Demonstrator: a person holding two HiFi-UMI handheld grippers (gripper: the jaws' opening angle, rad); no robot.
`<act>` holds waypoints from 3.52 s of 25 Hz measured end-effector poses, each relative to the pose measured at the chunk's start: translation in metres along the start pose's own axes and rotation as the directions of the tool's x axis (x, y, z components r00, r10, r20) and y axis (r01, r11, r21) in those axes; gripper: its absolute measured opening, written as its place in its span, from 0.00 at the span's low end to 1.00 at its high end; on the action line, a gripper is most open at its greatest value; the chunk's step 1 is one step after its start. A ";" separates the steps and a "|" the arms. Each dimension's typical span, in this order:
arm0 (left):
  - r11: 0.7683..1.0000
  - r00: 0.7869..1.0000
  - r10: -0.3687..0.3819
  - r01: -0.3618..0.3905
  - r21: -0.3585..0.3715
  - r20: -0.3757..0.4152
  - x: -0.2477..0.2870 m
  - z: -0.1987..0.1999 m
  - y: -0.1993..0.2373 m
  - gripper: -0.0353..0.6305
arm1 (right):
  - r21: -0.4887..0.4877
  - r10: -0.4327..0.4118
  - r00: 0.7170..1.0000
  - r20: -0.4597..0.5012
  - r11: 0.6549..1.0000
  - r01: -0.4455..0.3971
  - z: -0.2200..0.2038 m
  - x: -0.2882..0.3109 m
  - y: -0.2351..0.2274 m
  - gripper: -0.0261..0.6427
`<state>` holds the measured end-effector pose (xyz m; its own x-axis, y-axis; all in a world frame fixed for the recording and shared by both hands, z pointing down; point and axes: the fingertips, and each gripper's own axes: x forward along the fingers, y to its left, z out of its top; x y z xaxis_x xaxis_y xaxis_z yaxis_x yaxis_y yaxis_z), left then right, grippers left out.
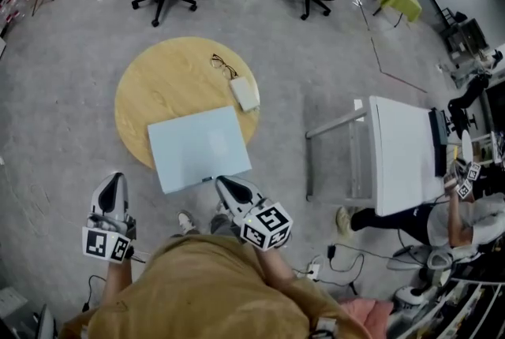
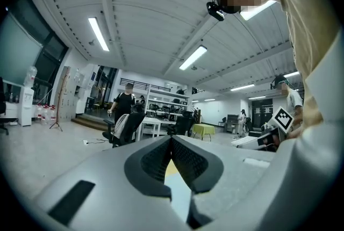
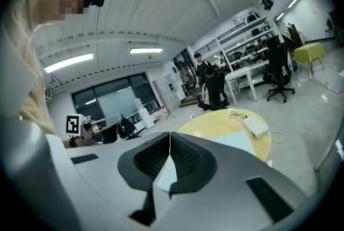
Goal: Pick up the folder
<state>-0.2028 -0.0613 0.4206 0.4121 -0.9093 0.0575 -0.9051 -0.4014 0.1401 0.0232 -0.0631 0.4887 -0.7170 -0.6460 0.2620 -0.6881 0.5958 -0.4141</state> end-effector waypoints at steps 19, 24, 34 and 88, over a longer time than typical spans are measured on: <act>0.999 0.996 0.030 -0.027 0.040 -0.086 -0.013 -0.017 -0.010 0.06 | 0.528 0.123 0.975 -0.187 0.849 -0.006 -0.144 0.022 -0.050 0.48; 0.999 0.994 0.022 -0.019 0.031 -0.109 -0.014 -0.022 -0.019 0.06 | 0.625 0.159 0.970 -0.182 0.781 -0.011 -0.171 0.026 -0.057 0.52; 0.999 0.987 0.031 -0.024 0.046 -0.156 -0.024 -0.024 -0.022 0.06 | 0.859 0.094 0.995 -0.043 0.513 -0.011 -0.209 0.045 -0.089 0.59; 0.990 0.954 0.134 -0.118 0.076 -0.267 -0.077 -0.037 0.000 0.06 | 0.958 -0.089 0.981 0.170 0.249 -0.143 -0.228 0.113 -0.125 0.53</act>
<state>-0.2308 0.0130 0.4531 0.3000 -0.8924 0.3370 -0.9526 -0.2989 0.0567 0.0033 -0.1020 0.7687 -0.6236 -0.7680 0.1456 0.0380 -0.2158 -0.9757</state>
